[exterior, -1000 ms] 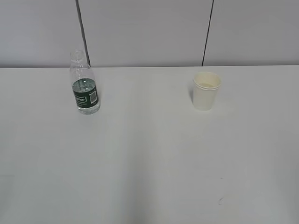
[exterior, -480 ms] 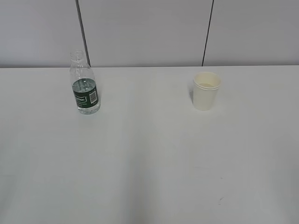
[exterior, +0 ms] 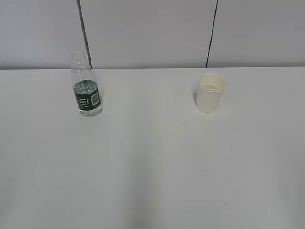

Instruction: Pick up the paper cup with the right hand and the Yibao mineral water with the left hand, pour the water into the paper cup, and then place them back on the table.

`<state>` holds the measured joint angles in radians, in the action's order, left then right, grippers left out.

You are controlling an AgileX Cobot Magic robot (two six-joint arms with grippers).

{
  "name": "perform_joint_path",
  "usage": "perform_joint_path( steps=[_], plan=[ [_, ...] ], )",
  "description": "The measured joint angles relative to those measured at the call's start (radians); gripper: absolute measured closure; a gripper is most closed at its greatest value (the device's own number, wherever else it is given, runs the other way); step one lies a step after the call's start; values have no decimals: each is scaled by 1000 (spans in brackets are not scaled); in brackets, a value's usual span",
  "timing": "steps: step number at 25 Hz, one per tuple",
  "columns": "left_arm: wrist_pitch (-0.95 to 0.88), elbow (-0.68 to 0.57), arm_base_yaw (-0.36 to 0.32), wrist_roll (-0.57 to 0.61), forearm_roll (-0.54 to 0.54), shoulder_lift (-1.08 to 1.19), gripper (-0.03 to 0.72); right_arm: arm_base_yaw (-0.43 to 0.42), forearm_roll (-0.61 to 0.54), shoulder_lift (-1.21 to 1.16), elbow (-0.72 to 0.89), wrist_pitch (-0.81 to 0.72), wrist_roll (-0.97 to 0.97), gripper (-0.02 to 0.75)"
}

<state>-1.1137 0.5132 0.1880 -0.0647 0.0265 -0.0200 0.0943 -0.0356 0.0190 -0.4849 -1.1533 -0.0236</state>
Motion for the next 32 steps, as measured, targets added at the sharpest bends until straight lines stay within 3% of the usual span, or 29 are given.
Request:
perform_joint_path(
  steps=[32],
  plan=[
    [0, 0, -9, 0, 0, 0, 230, 0, 4, 0, 0, 4, -2, 153]
  ],
)
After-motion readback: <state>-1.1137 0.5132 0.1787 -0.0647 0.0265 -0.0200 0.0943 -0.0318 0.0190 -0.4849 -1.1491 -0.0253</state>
